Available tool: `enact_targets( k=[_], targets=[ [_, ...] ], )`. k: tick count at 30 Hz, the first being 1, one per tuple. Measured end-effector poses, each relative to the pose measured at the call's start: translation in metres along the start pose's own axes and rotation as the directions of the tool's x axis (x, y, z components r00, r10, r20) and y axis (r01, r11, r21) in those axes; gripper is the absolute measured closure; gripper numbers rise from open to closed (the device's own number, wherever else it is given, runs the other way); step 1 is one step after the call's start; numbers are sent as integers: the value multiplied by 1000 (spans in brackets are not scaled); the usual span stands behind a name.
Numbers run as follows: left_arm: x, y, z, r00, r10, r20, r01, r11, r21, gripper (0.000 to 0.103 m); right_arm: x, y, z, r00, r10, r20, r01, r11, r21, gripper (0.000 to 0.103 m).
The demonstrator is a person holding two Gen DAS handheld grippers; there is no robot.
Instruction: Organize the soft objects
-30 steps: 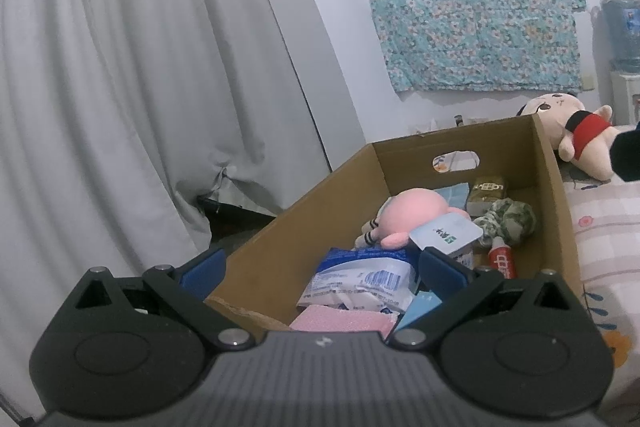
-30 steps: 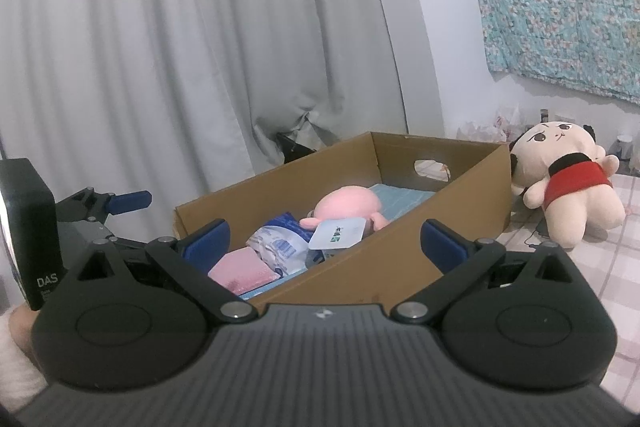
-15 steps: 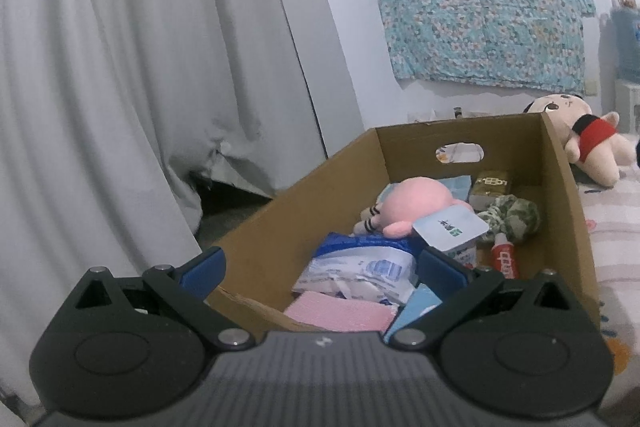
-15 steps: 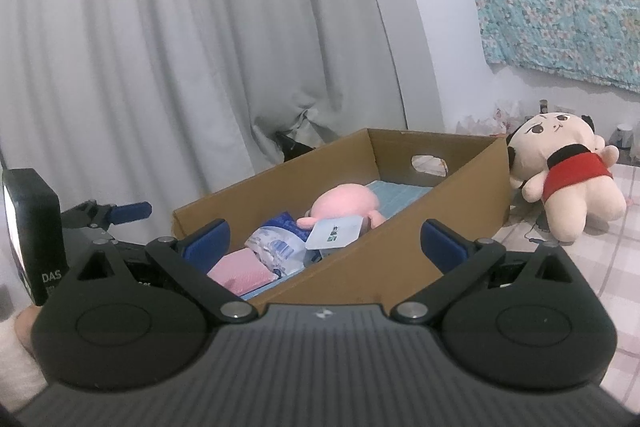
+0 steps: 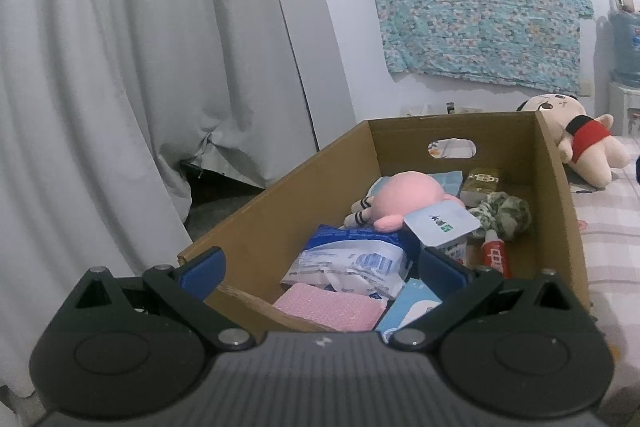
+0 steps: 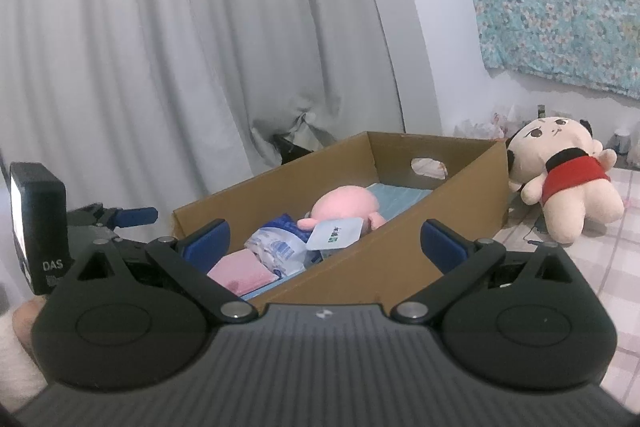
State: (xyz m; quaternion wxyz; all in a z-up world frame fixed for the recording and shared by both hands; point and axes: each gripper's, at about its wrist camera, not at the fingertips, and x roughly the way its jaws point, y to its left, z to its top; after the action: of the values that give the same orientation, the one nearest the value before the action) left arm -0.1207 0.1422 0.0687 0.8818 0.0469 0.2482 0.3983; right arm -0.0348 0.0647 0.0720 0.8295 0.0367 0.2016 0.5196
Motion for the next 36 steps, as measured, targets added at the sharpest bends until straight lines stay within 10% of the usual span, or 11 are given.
enact_targets(
  k=[36],
  targets=[
    [-2, -5, 0, 1000, 18, -24, -18, 999, 27, 0, 0, -2, -6, 999, -41, 26, 40, 999, 37, 1]
  ],
)
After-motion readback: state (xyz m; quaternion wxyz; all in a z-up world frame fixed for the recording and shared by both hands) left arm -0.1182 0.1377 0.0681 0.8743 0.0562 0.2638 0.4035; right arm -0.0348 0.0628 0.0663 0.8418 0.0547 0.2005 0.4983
